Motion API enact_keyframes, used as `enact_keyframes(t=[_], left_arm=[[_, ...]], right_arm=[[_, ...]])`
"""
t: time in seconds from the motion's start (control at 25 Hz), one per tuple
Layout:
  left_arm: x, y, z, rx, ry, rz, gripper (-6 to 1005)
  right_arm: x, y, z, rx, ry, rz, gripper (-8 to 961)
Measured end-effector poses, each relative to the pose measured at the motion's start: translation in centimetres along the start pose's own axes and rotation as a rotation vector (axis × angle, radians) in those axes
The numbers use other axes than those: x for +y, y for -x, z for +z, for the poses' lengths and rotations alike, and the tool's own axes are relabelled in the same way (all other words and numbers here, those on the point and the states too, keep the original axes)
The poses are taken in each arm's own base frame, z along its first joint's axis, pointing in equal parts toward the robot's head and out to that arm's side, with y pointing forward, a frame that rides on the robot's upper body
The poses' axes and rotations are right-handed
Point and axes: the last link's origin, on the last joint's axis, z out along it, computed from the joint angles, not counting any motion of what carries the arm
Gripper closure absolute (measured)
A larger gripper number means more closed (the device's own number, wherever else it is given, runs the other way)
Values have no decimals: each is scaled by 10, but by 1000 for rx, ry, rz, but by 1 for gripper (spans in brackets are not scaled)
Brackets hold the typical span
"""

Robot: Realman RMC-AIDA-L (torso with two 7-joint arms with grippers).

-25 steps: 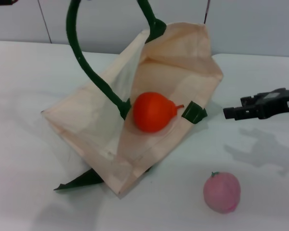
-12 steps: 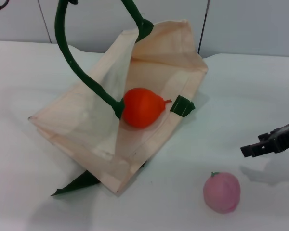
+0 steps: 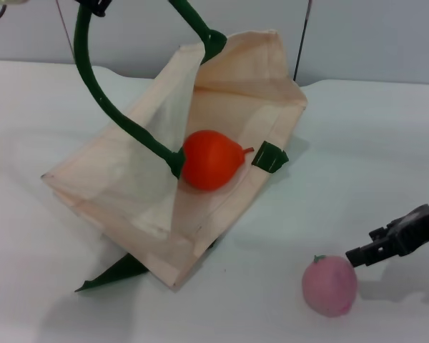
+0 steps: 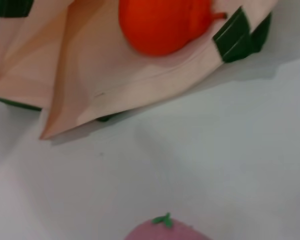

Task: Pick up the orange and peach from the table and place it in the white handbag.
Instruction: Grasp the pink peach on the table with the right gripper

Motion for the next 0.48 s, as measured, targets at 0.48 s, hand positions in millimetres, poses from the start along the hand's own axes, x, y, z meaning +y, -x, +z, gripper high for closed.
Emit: enact_keyframes(t=[0.48], left_arm=[[0,2,1,-7,2,0,882]], right_arm=[[20,2,11,52,92,-15,149]])
